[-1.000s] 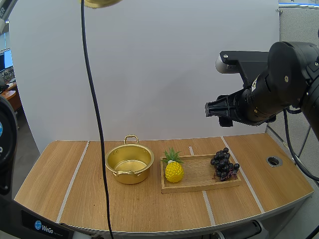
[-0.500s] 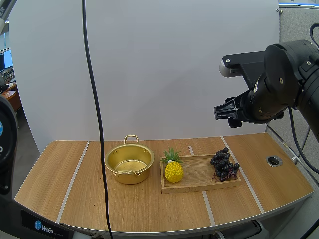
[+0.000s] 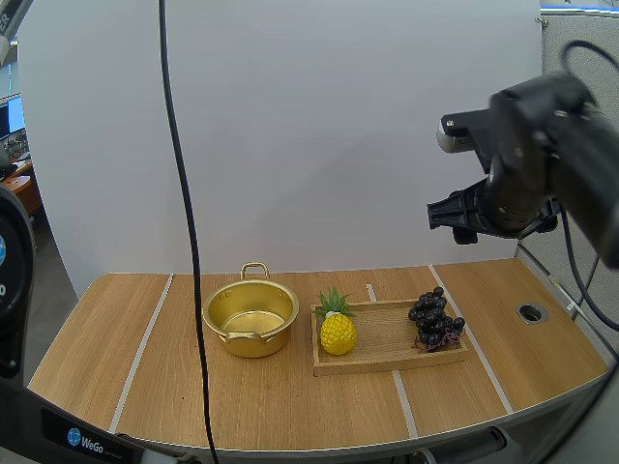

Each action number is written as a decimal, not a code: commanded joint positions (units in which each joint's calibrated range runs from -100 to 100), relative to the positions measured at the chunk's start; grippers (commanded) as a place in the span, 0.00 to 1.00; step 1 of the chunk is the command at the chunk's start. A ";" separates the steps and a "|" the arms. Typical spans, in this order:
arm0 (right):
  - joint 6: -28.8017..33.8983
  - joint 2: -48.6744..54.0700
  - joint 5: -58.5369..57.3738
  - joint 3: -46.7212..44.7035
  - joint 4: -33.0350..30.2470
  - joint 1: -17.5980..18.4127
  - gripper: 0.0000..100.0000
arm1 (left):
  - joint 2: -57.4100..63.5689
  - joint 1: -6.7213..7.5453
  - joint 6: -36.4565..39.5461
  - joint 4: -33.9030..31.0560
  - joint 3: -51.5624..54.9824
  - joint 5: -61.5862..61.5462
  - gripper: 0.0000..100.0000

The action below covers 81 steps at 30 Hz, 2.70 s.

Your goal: Open the pot, put the grape inside, and close it

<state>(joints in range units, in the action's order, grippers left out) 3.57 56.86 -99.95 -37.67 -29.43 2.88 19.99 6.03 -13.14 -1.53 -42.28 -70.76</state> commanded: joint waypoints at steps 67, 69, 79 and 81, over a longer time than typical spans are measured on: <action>-45.45 -42.76 24.20 1.45 51.49 -21.45 1.00 | 0.26 0.04 0.33 -0.53 -0.62 2.63 0.00; -45.45 -43.19 25.18 1.45 51.49 -20.73 1.00 | 0.26 0.04 0.33 -0.53 -0.62 2.63 0.00; -39.39 -45.64 30.26 1.45 43.67 -15.62 1.00 | 0.26 0.04 0.33 -0.53 -0.62 2.63 0.00; -39.39 -46.24 30.59 1.45 43.67 -15.59 1.00 | 0.26 0.04 0.33 -0.53 -0.62 2.63 0.00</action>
<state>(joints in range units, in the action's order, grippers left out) -39.00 12.01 -72.39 -36.58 18.61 -13.90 19.99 6.03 -13.14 -1.53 -42.28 -70.19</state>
